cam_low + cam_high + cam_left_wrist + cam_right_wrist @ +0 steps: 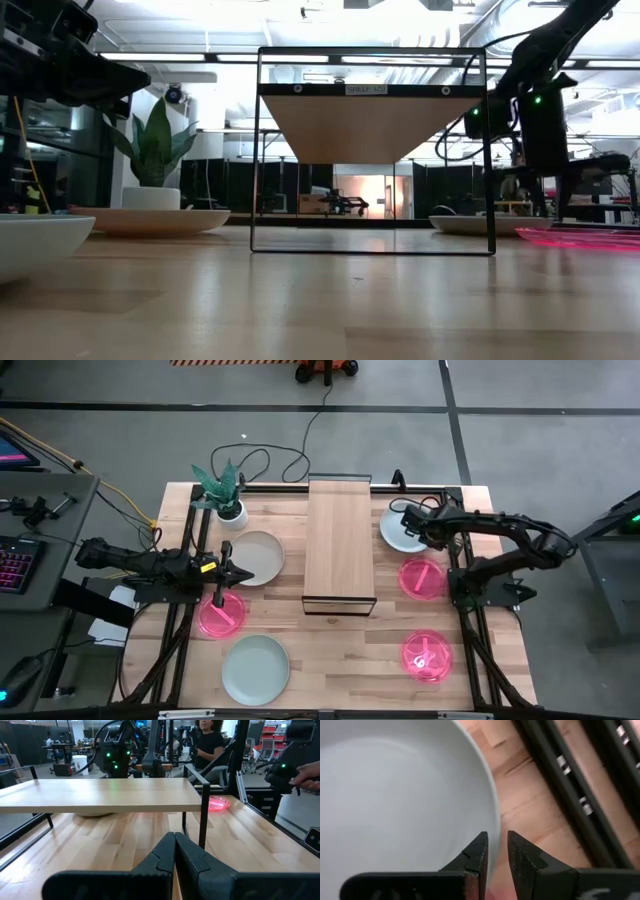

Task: Place and stack plates onto a shelf
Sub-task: Put the top white plate on the shelf

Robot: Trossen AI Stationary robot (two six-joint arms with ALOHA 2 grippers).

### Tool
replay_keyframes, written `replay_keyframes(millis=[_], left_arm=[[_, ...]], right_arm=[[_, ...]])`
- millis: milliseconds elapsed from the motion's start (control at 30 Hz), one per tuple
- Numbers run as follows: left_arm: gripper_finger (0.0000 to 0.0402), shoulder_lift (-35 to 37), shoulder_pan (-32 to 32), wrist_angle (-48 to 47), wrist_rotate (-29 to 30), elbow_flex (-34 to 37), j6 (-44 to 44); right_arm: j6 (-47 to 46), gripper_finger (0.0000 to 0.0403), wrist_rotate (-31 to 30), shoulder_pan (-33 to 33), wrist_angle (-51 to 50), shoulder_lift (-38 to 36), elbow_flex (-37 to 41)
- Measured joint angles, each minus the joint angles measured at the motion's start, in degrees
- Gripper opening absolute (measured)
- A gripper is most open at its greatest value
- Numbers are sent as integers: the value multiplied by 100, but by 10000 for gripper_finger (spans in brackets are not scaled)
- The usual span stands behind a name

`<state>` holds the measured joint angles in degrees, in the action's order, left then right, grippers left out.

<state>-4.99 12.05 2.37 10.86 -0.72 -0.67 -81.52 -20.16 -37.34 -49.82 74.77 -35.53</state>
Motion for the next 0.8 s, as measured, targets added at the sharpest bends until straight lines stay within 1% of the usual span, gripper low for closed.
replay_keyframes(millis=[200,400,600,667,800], left_arm=[[1,2,-2,0,1,-1,0],[1,0,-1,0,2,0,0],[1,0,0,-1,2,-1,0],[1,0,0,-1,2,1,0],[1,1,-1,0,1,-1,0]], right_arm=[[119,53,-209,0,-155,-604,0],[657,53,-346,0,-207,-1196,0],[998,53,-475,0,-247,-1680,23],[1011,53,-452,0,-133,-1826,148],[941,53,-163,-7,429,-2089,553]])
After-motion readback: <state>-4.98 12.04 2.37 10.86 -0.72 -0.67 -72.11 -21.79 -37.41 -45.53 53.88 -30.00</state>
